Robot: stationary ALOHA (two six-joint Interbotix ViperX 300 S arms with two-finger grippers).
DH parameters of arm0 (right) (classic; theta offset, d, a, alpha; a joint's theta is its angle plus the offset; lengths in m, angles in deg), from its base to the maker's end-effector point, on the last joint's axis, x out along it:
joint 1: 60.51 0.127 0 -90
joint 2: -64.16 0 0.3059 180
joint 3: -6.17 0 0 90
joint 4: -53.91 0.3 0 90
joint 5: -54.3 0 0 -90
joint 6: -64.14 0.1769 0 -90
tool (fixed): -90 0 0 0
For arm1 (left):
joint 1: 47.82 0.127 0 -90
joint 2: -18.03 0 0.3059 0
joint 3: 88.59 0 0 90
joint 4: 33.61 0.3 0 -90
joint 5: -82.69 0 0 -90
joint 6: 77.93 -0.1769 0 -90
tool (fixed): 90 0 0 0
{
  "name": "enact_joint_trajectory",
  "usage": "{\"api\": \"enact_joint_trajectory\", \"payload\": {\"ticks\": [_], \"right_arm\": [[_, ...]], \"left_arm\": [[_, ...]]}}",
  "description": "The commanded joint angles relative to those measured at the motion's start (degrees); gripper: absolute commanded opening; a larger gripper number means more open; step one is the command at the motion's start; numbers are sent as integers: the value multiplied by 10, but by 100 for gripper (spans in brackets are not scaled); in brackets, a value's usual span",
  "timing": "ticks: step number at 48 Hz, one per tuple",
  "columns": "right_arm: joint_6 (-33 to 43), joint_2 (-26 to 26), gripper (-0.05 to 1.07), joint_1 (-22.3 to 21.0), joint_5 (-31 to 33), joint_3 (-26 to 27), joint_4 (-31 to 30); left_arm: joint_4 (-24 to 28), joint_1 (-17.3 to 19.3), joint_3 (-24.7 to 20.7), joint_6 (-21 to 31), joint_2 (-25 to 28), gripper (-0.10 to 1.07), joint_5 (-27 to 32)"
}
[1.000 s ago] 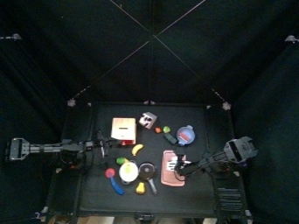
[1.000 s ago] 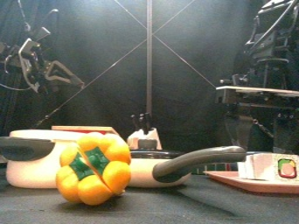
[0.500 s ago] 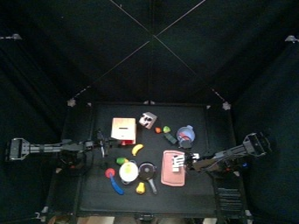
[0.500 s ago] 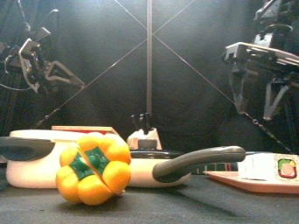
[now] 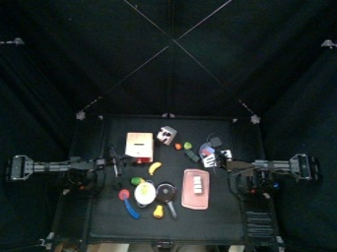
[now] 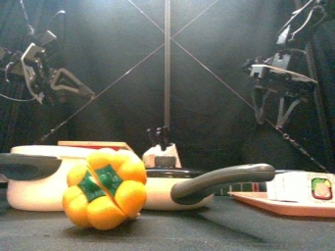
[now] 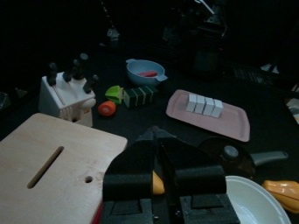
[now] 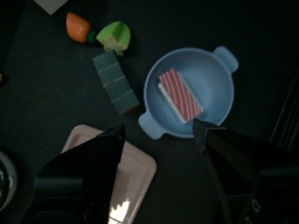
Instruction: Grab salmon sushi
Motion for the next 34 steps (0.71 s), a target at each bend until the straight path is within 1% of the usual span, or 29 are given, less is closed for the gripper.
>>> {"api": "enact_joint_trajectory", "payload": {"ticks": [1, 7, 17, 22, 27, 34], "right_arm": [[-45, -13, 94, -51, -38, -2, 10], [-110, -12, 94, -105, -97, -23, 35], [-203, -2, 94, -171, -157, -62, 96], [-242, 9, 94, -183, -165, -73, 119], [-273, 25, 94, -184, -166, -76, 132], [-298, 61, 94, -185, -170, -73, 133]], "left_arm": [[-1, 2, -7, 0, 1, 41, -3], [-1, 2, -7, -2, 1, 42, -3], [-1, 4, -4, -2, 1, 41, -3], [-1, 4, -4, -2, 1, 41, -3], [-1, 4, -4, -2, 1, 41, -3], [-1, 4, -4, -2, 1, 41, -3]]}}
